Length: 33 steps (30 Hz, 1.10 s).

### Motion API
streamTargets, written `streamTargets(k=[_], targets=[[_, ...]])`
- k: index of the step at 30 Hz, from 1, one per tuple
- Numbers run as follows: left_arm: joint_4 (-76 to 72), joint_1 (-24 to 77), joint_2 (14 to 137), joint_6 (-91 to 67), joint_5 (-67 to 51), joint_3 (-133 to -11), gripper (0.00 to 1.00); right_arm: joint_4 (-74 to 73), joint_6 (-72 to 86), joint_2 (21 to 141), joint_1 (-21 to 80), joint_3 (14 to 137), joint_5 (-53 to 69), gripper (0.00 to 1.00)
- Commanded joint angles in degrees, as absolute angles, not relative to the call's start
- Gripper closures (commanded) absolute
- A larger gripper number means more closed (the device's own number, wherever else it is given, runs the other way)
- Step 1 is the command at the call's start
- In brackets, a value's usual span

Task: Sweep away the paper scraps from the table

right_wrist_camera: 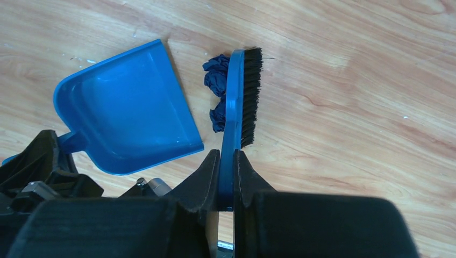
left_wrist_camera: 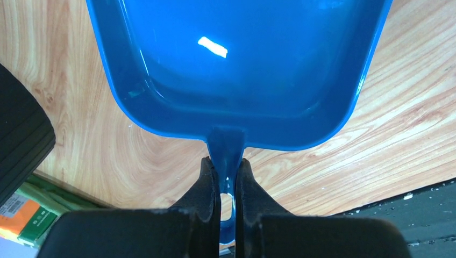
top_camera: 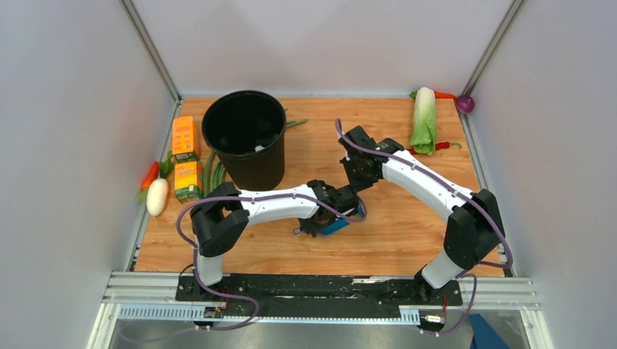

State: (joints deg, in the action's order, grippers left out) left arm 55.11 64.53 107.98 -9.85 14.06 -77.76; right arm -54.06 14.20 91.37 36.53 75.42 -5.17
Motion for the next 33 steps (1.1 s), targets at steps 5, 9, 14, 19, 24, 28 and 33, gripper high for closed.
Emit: streamTargets(k=[5,9,14,19,24,28,33], targets=[[53.70,64.78,109.60,-7.56,14.33,-81.12,1.00,-48.34,15.82,87.37,37.79,72.78,12.56,1.00],[53.70,64.86,109.69,-7.21,14.24,-81.39,1.00,-47.02,15.56,85.43,37.79,71.63,16.52,1.00],[53.70,64.86,109.69,-6.68,14.59,-81.39,1.00,-45.97,15.73,83.06,37.79,69.79,20.03,1.00],[53.79,64.86,109.34,-6.59,14.76,-81.83,1.00,-44.83,16.08,81.57,37.79,67.94,23.90,1.00],[53.70,64.78,108.90,-6.59,15.38,-82.09,1.00,-43.77,16.96,79.46,37.79,67.32,26.10,1.00],[53.61,64.86,108.02,-6.86,15.82,-82.35,1.00,-43.77,17.66,79.02,37.79,67.32,26.72,1.00],[53.35,64.78,106.35,-7.47,16.26,-82.88,1.00,-44.47,18.89,78.93,37.79,68.99,28.65,1.00]])
